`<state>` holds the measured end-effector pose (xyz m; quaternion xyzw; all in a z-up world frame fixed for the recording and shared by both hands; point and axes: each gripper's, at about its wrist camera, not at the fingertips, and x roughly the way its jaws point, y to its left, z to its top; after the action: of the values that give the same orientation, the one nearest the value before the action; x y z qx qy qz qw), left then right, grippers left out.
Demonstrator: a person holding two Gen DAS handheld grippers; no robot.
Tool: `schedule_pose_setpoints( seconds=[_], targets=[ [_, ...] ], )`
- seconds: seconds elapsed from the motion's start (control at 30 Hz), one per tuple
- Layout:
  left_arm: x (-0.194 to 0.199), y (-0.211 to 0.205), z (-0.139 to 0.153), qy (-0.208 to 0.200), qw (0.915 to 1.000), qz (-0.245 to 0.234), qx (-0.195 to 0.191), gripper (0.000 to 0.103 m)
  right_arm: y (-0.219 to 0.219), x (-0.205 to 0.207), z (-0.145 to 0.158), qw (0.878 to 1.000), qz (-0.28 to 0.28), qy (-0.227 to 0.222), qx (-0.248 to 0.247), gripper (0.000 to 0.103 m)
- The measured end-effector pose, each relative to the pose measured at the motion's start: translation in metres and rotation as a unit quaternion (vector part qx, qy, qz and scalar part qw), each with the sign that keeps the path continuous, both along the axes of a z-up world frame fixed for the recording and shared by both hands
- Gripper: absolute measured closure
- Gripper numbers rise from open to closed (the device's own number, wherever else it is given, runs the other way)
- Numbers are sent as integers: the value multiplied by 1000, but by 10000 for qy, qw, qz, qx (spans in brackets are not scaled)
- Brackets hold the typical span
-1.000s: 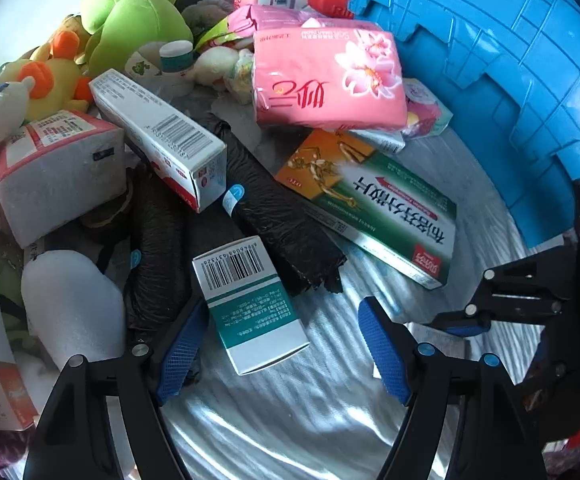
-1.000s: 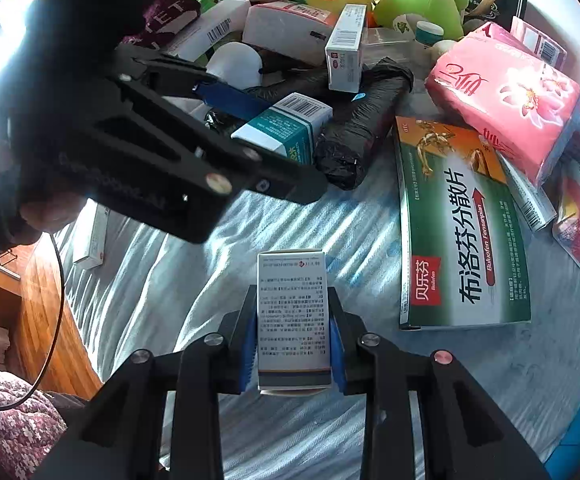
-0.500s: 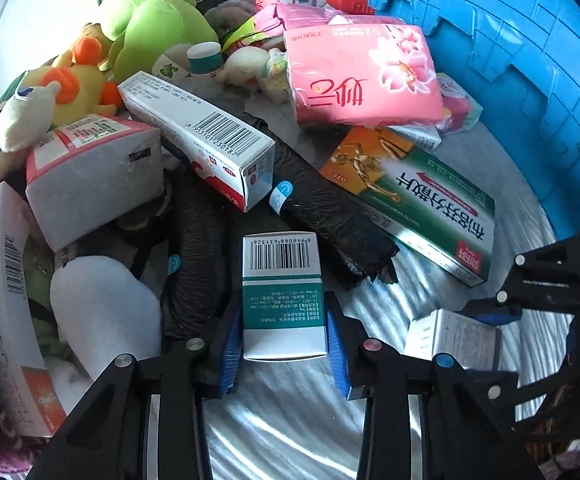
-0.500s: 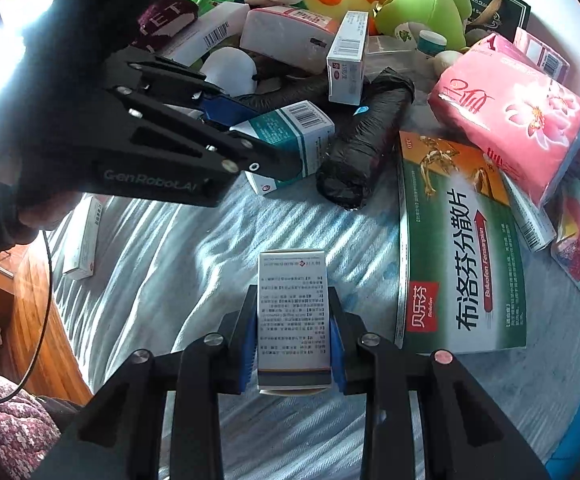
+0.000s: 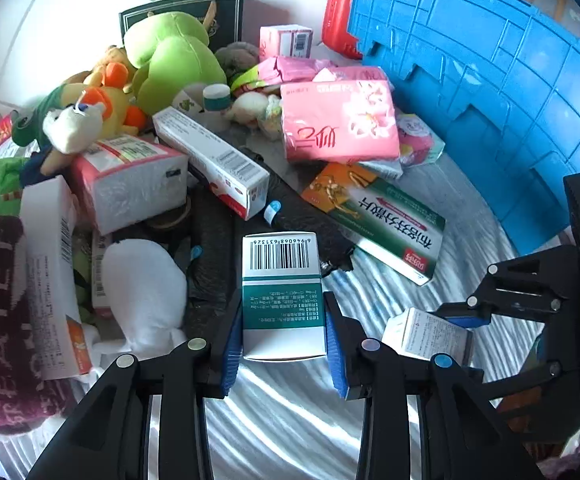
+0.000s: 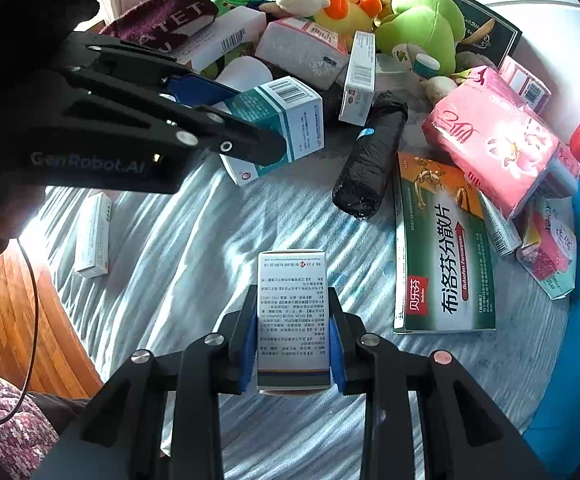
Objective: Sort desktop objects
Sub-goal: 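Lift both medicine boxes and carry them over the blue crate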
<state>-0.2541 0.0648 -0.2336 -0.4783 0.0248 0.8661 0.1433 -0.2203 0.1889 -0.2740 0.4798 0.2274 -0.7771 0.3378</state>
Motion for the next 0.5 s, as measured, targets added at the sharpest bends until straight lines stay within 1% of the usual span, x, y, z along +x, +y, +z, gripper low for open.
schedule_pose_setpoints(
  seconds=[0.1,0.17,0.33,0.4,0.5],
  targets=[
    [3,1,13,127,9999,15,-55,68,-5,8,14,9999,-71,127,-66,74],
    [6,2,24,234,9997,22,-94,68,-9,10,30,9996,-123,252,-90,74],
    [14,-3,51,515,9986,61,-126,68,-16,4,62,9975,-263,634,-167,74],
    [18,-7,64,662,9976,111,-174,68,-18,10,79,9957,-349,837,-214,74],
    [25,-13,89,928,9953,217,-166,68,-19,12,107,9898,-517,1279,-366,74]
  ],
)
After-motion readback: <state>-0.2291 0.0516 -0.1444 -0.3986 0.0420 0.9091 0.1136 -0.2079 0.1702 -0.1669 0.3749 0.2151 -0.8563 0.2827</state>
